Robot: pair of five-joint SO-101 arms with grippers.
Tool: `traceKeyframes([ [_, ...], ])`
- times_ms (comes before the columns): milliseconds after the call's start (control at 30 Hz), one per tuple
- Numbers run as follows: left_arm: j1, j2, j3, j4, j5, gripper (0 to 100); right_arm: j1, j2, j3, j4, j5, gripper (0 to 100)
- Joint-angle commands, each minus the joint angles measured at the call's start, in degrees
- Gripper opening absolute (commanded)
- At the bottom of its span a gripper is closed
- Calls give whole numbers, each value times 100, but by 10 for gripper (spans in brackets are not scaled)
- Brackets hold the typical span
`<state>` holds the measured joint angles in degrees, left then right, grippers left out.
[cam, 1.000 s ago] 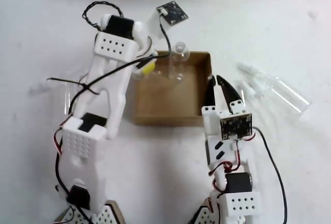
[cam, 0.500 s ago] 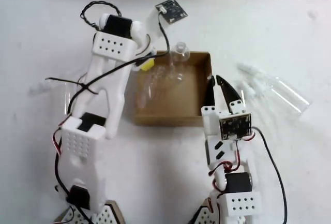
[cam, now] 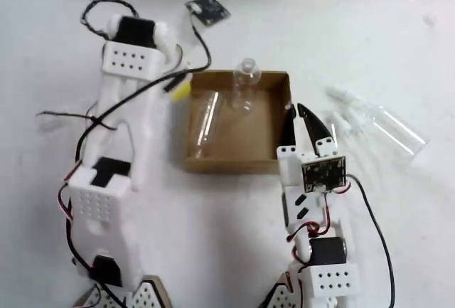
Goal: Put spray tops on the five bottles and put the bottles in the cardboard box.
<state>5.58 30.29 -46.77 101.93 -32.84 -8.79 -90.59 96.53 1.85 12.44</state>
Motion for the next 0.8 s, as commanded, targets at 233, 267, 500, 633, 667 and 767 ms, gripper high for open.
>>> traceKeyframes([
  [233, 848, -1235, 2356, -519, 1327, 151, -40, 75, 62, -136, 53, 17],
  [267, 831, -1165, 2479, -659, 1477, 151, -40, 75, 62, -136, 53, 17],
  [500, 857, -699, 2690, -976, 2171, 151, -40, 75, 62, -136, 53, 17],
  [633, 936, -690, 2690, -1002, 2233, 151, -40, 75, 62, -136, 53, 17],
  [667, 989, -690, 2690, -976, 2233, 151, -40, 75, 62, -136, 53, 17],
  [767, 1226, -664, 2708, -967, 2224, 151, -40, 75, 62, -136, 53, 17],
])
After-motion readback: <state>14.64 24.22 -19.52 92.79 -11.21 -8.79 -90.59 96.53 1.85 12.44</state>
